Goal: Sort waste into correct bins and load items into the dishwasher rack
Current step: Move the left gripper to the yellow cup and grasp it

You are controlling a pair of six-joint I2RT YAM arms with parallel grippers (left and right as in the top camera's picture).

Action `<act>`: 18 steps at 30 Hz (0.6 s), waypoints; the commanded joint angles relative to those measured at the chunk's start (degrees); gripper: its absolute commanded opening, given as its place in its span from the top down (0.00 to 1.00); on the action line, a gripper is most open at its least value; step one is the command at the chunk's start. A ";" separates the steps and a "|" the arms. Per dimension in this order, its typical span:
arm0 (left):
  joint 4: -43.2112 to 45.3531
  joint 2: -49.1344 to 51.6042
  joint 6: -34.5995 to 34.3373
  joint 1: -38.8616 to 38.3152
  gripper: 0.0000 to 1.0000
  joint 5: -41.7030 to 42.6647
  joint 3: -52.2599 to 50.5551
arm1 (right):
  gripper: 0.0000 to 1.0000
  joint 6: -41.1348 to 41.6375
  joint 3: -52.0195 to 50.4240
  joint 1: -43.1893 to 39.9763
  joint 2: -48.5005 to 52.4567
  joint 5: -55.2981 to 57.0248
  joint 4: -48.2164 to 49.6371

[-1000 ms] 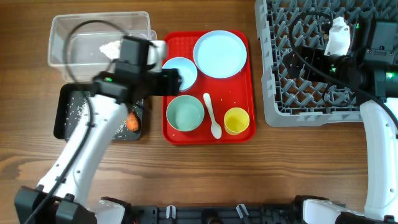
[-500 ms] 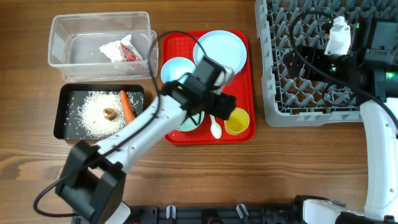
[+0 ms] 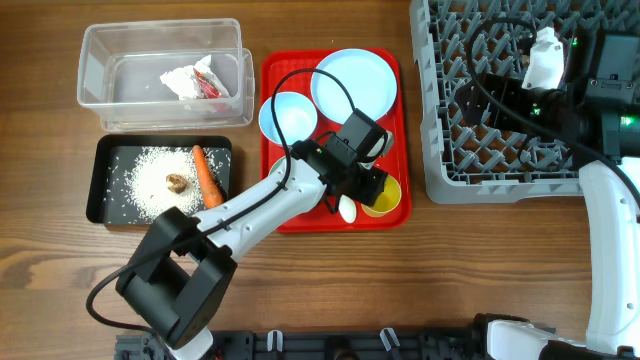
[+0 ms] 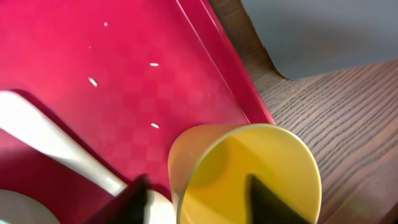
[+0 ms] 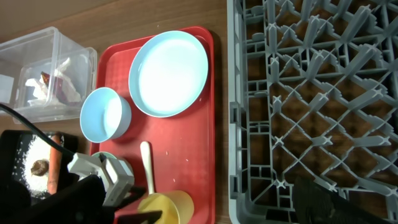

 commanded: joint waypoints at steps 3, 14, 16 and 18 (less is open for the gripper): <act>-0.46 0.15 -1.22 -0.11 0.80 -0.92 0.42 | 0.00 0.57 0.90 -0.22 0.37 0.17 -0.11; -2.60 0.39 -1.53 -0.11 0.96 -4.61 0.37 | 0.00 0.35 0.90 -0.22 0.37 0.20 -0.07; -4.33 0.66 -1.53 -0.11 0.96 -7.56 0.37 | 0.00 0.35 0.90 -0.22 0.37 0.20 -0.04; -5.62 0.94 -1.53 -0.13 0.96 -9.57 0.37 | 0.00 0.35 0.90 -0.22 0.37 0.22 -0.04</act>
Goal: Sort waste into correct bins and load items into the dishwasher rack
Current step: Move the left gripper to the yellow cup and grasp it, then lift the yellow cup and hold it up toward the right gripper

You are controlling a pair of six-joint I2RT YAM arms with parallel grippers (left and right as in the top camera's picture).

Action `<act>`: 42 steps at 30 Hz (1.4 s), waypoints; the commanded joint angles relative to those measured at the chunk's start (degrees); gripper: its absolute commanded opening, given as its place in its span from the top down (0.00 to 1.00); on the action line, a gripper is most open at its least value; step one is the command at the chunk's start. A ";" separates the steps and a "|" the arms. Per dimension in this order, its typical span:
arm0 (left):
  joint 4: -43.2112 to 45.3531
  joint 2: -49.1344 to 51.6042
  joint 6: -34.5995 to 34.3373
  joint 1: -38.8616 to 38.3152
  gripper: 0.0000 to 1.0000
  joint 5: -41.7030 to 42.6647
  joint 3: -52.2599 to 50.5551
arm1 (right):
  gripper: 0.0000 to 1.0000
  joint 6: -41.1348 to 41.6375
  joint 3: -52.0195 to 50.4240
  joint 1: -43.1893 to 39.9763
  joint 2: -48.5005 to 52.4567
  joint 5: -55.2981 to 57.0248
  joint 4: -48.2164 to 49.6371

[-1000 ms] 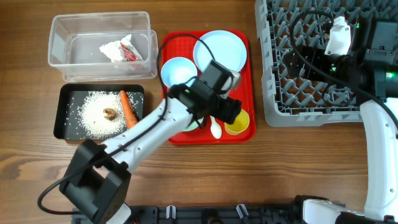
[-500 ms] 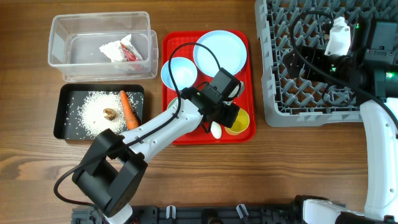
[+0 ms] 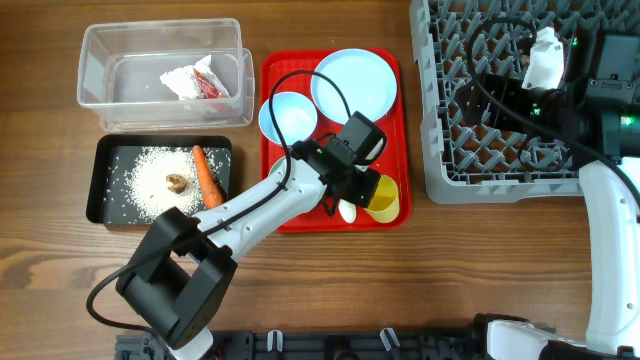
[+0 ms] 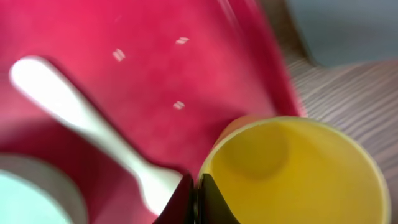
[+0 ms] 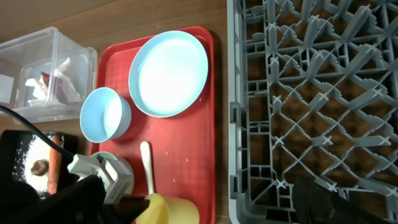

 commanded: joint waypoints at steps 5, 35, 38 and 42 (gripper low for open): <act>-0.98 1.07 -0.24 -0.13 0.87 -5.66 0.37 | 0.00 0.33 0.90 -0.22 0.37 0.22 -0.02; 0.61 1.14 -0.07 -0.11 0.96 2.78 0.37 | 0.00 -0.04 0.90 -0.22 0.37 0.44 0.00; 0.98 1.11 -0.07 -0.11 0.96 2.75 0.37 | 0.00 -0.07 0.90 -0.22 0.37 0.46 0.00; 0.96 0.61 -0.13 0.35 0.96 3.32 0.48 | 0.00 0.00 0.90 -0.22 0.37 1.29 -0.04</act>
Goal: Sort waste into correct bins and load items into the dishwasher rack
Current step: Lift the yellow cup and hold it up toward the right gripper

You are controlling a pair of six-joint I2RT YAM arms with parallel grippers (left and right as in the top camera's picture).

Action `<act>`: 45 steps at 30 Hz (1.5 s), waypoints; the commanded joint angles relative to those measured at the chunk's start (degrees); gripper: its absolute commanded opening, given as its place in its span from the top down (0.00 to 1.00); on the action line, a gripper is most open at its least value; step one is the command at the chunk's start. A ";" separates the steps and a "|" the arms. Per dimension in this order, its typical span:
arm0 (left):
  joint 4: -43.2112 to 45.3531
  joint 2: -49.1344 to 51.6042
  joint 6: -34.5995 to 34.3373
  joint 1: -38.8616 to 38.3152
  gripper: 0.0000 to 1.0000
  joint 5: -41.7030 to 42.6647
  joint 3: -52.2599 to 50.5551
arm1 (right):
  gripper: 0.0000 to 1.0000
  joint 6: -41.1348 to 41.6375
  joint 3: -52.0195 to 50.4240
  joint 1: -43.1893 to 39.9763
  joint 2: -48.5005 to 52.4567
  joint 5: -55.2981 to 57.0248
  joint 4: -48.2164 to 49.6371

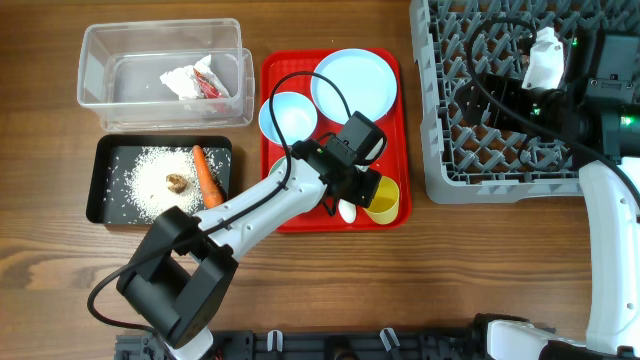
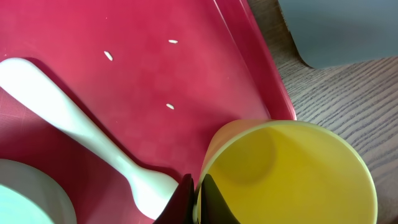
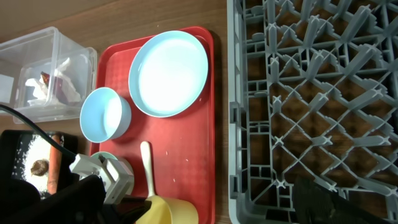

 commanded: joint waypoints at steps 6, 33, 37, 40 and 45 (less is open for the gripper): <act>0.20 -4.11 0.09 4.57 0.96 5.64 0.87 | 0.00 0.04 0.90 -0.22 0.37 1.44 -0.02; 23.39 -8.11 0.09 35.63 0.96 69.51 0.87 | 0.00 -9.18 -0.26 -0.22 0.39 -32.70 13.49; 26.84 -8.11 0.07 35.69 0.96 69.55 0.87 | 0.00 -14.08 -2.40 -0.22 0.39 -43.45 16.04; 30.36 -8.11 -0.74 35.69 0.96 71.21 0.87 | 0.00 -16.98 -4.31 -0.22 0.39 -50.07 18.10; 38.21 -8.11 -7.98 35.69 0.96 71.36 0.87 | 0.00 -17.00 -7.23 -0.20 0.90 -53.92 20.90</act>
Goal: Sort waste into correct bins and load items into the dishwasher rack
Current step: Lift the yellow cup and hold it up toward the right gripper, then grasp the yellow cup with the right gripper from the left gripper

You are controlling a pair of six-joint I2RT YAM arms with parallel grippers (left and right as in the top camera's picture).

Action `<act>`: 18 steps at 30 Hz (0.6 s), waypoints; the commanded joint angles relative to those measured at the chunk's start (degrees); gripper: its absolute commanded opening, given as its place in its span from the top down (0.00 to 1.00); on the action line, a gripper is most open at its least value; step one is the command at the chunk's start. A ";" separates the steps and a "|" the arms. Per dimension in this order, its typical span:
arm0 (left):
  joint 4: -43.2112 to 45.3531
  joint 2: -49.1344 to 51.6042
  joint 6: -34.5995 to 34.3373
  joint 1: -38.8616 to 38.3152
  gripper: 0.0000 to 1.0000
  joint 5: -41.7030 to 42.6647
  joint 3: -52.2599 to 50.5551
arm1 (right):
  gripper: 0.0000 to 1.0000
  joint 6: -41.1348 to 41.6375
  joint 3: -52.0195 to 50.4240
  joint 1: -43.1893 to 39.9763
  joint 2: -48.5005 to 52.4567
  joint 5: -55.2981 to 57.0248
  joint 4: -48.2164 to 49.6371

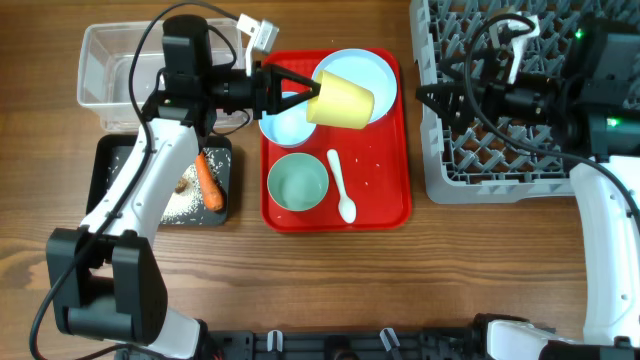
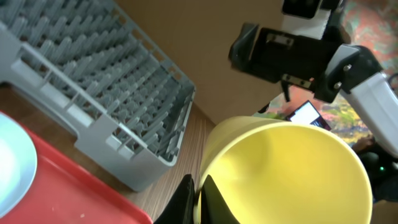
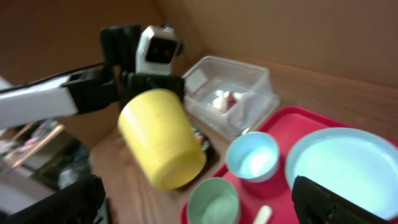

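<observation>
A yellow cup [image 1: 342, 100] hangs on its side in the air above the red tray [image 1: 385, 205]. My left gripper [image 1: 305, 95] is shut on its rim, one finger inside the cup [image 2: 292, 168]. The cup's base points toward the grey dish rack [image 1: 500, 150]. My right gripper [image 1: 432, 100] reaches left from the rack's edge toward the cup [image 3: 161, 140]. It is open, its fingers [image 3: 326, 202] wide apart. On the tray lie a blue plate [image 1: 378, 65], a blue bowl [image 1: 283, 125], a green bowl [image 1: 298, 183] and a white spoon [image 1: 338, 185].
At the back left stands a clear bin [image 1: 110, 70] holding crumpled wrappers. In front of it is a black tray [image 1: 215, 148] with rice and a carrot [image 1: 207, 180]. The left arm crosses above both.
The cup stood on the tray's front right corner with my left gripper shut on its rim. It is now high over the tray, tipped sideways. The right arm has turned from above the rack toward the cup.
My left gripper was open astride the cup's rim at the tray's front right corner. Then it was shut on the rim, and stayed so with the cup on the tray. Now the cup is lifted on its side, facing the open right gripper.
</observation>
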 commanded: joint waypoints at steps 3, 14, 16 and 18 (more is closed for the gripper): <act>8.63 -0.87 -9.51 0.31 0.96 2.21 0.72 | 0.00 -2.56 -4.17 0.17 1.11 -8.92 3.56; 10.99 -0.87 -11.67 -0.37 0.96 0.09 0.72 | 0.06 7.41 -9.60 6.75 2.86 -5.70 17.81; 10.97 -0.87 -11.67 -0.72 0.96 0.09 0.72 | 0.06 8.68 -9.60 8.55 3.78 -5.20 20.26; 10.99 -0.87 -11.67 -0.98 0.96 0.09 0.72 | 0.06 9.99 -9.60 10.12 4.66 -5.14 22.34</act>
